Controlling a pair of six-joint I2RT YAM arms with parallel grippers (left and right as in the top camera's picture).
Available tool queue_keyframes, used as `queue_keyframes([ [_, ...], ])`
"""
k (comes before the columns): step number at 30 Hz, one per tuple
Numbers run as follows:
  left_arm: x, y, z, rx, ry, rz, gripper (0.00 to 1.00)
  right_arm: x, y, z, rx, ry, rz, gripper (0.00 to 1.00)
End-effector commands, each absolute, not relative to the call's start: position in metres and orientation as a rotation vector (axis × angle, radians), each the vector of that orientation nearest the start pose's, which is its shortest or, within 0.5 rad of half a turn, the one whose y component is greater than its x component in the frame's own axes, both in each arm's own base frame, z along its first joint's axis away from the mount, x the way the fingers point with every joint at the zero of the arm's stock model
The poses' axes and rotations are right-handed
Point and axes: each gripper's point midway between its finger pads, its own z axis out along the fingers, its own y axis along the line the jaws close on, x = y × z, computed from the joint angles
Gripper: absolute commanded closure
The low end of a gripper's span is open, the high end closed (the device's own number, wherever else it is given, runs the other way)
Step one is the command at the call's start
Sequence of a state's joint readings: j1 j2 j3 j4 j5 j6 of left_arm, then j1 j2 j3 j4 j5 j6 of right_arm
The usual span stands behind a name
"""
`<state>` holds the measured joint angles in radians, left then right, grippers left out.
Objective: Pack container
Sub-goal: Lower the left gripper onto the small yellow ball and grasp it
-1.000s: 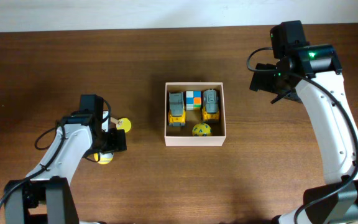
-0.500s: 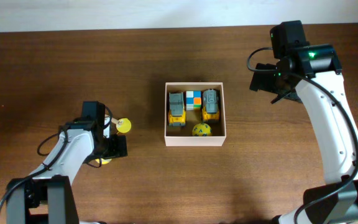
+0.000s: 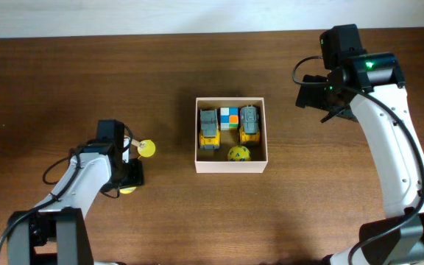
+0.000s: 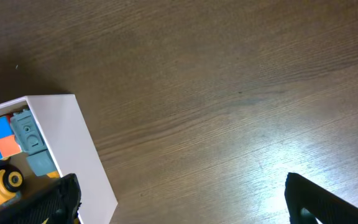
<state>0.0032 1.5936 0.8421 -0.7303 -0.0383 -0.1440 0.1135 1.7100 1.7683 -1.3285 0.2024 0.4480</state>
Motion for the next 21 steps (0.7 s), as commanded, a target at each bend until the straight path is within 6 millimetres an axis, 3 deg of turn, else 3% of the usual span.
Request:
queue_keyframes([
  [1,0.266,0.011,0.009,-0.237,3.038,0.065,0.43,0.371,0.003,0.227,0.516,2.713,-0.170,0.01],
  [9,0.267,0.010,0.009,-0.237,3.037,0.064,0.66,0.371,0.003,0.227,0.516,2.713,-0.170,0.01],
  [15,0.274,0.008,0.009,-0.234,3.011,0.042,0.68,0.370,0.003,0.227,0.516,2.714,-0.170,0.01],
  [21,0.287,-0.007,0.018,-0.221,2.977,-0.096,0.70,0.370,0.003,0.227,0.516,2.714,-0.170,0.01],
])
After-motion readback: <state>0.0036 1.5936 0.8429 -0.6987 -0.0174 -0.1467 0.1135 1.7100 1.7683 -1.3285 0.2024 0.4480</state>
